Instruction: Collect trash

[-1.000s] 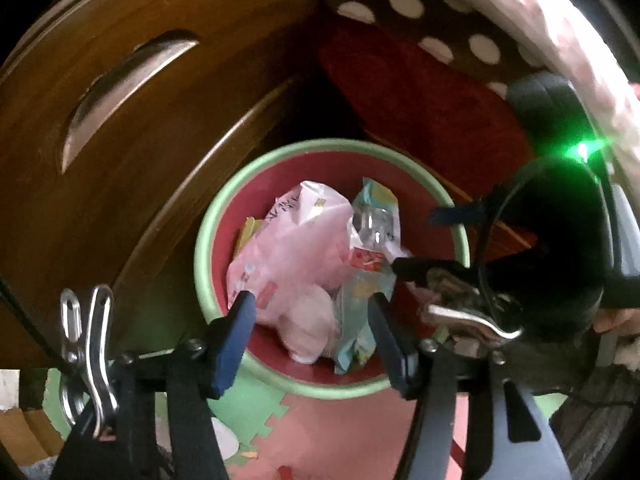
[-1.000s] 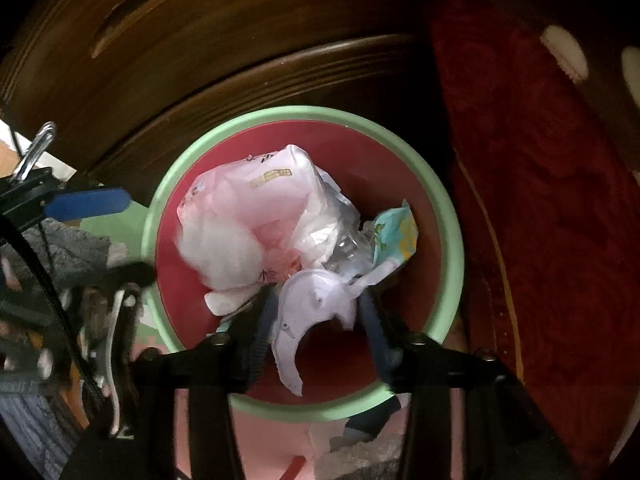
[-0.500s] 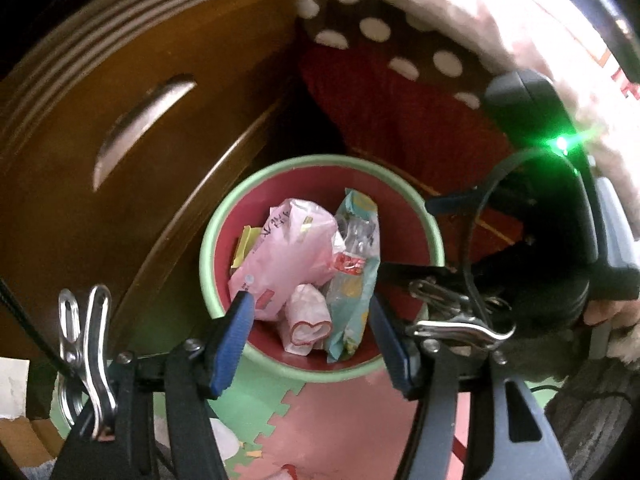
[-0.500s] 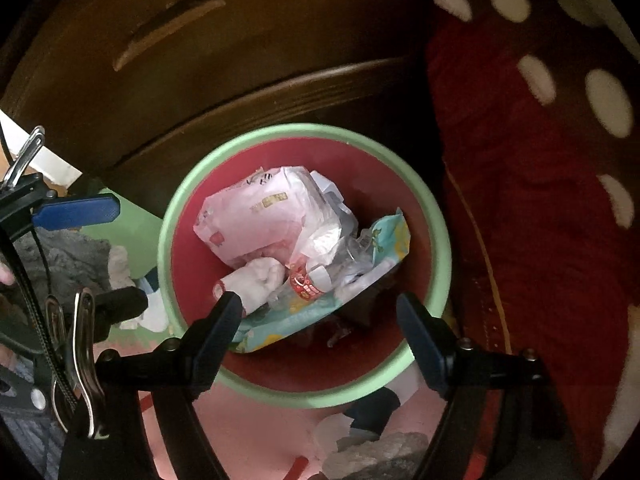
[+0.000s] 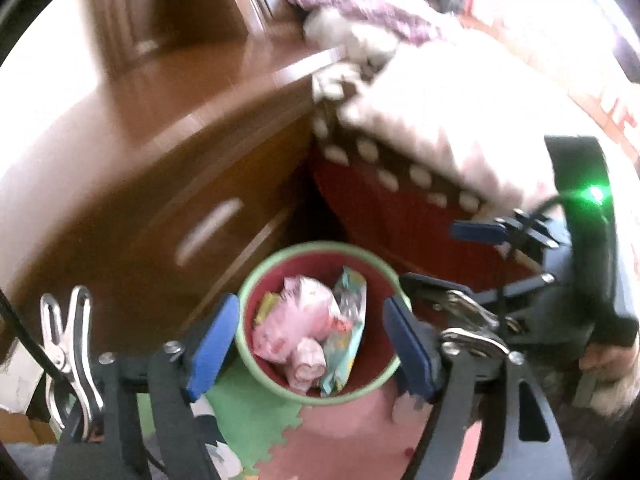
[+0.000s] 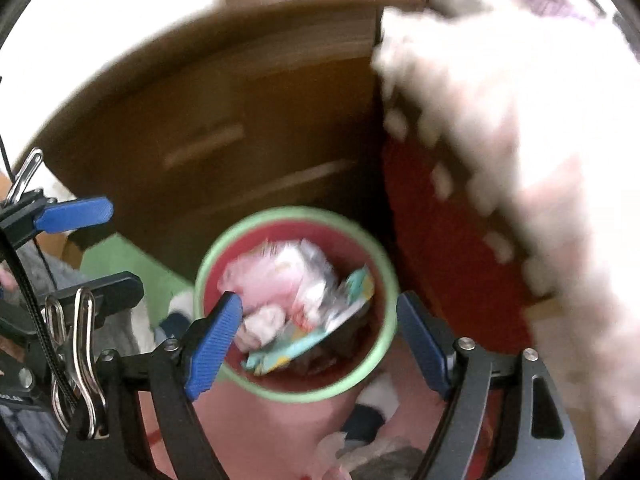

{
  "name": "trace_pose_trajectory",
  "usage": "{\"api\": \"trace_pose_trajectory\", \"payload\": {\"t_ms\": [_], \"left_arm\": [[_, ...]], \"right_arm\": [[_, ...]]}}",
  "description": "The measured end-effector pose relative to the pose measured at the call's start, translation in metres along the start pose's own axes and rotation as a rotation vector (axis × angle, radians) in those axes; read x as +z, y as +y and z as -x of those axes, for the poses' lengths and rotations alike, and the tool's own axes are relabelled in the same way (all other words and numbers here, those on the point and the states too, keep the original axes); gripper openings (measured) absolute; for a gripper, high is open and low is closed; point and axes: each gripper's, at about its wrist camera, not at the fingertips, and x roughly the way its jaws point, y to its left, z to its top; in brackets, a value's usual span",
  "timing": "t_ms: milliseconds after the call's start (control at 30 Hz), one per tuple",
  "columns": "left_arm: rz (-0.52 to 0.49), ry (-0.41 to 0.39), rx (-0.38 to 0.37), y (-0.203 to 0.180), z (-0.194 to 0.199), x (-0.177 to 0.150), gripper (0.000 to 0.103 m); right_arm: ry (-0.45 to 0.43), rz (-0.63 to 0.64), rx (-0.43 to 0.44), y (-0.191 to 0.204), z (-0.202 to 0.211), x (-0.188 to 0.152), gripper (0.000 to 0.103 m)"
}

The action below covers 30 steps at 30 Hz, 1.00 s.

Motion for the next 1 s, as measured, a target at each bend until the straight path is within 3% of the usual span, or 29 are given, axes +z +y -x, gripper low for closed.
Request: {"api": "trace_pose_trajectory", "payload": {"t_ms": [67, 167, 367, 500, 733, 867, 1000], "left_arm": [[0.018, -0.061, 0.046, 0.003, 0.025, 0.004, 0.081], [0.045, -0.146, 0.109, 0.005, 0.065, 0.004, 0.084], [0.093, -0.275, 0.095, 0.003, 0.136, -0.011, 0.093], [0.115, -0.337, 0.13, 0.003, 0.153, -0.032, 0.094], [0.198, -0.32, 0.098, 0.021, 0.13, -0.062, 0.094], [0.192, -0.314, 0.137, 0.024, 0.121, -0.069, 0.094], [0.204, -0.302, 0.124, 0.027, 0.115, -0.073, 0.094]], "right_arm": [[-0.078, -0.017, -0.022, 0.004, 0.029, 0.003, 0.081], [-0.172, -0.069, 0.032, 0.007, 0.07, 0.005, 0.082], [-0.32, -0.067, 0.059, 0.037, 0.145, -0.007, 0.082], [-0.38, -0.036, 0.041, 0.063, 0.177, -0.023, 0.083], [-0.424, -0.02, -0.062, 0.09, 0.17, -0.057, 0.083], [-0.405, -0.058, -0.039, 0.085, 0.148, -0.067, 0.083], [-0.369, -0.095, -0.005, 0.078, 0.133, -0.069, 0.083]]}}
